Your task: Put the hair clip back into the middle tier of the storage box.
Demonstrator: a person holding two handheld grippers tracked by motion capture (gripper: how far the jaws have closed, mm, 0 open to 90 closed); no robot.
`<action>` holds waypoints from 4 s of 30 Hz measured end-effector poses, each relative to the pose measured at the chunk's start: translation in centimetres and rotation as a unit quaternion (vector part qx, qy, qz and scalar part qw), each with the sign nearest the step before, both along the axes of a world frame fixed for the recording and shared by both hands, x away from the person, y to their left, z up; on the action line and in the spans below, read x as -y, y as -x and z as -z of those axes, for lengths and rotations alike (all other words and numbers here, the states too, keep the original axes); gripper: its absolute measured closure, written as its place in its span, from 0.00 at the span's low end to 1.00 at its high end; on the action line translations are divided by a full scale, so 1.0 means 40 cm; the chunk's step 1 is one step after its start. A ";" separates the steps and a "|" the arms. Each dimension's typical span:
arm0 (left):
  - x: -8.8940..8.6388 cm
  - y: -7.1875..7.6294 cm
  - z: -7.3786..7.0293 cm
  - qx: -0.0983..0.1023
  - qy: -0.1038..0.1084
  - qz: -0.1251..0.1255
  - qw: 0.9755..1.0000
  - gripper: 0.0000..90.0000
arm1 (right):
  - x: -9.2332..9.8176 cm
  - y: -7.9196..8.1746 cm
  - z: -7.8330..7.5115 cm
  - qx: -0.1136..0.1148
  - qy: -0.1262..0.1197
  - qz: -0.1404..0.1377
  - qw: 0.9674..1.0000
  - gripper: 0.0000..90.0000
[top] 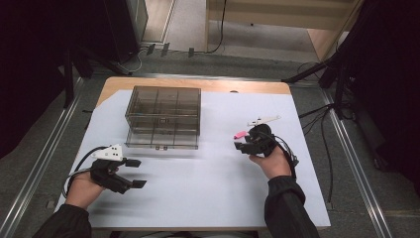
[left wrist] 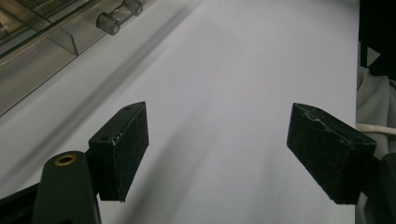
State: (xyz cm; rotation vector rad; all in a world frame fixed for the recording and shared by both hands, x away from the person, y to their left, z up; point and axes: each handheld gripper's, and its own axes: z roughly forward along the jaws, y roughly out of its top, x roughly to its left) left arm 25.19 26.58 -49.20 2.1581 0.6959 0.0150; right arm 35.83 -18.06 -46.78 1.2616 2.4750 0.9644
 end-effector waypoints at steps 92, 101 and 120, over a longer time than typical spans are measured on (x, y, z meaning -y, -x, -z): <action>-0.057 0.072 0.011 0.000 -0.014 -0.037 0.999 0.24 | -0.064 -0.208 0.018 -0.077 0.037 0.105 0.991 0.85; -0.058 0.071 0.011 -0.003 -0.015 -0.035 0.999 0.24 | -0.096 -0.216 0.015 -0.125 0.061 0.133 0.981 0.74; -0.056 0.072 0.013 -0.001 -0.014 -0.039 0.999 0.24 | -0.141 -0.227 0.048 -0.148 0.126 0.136 0.971 0.76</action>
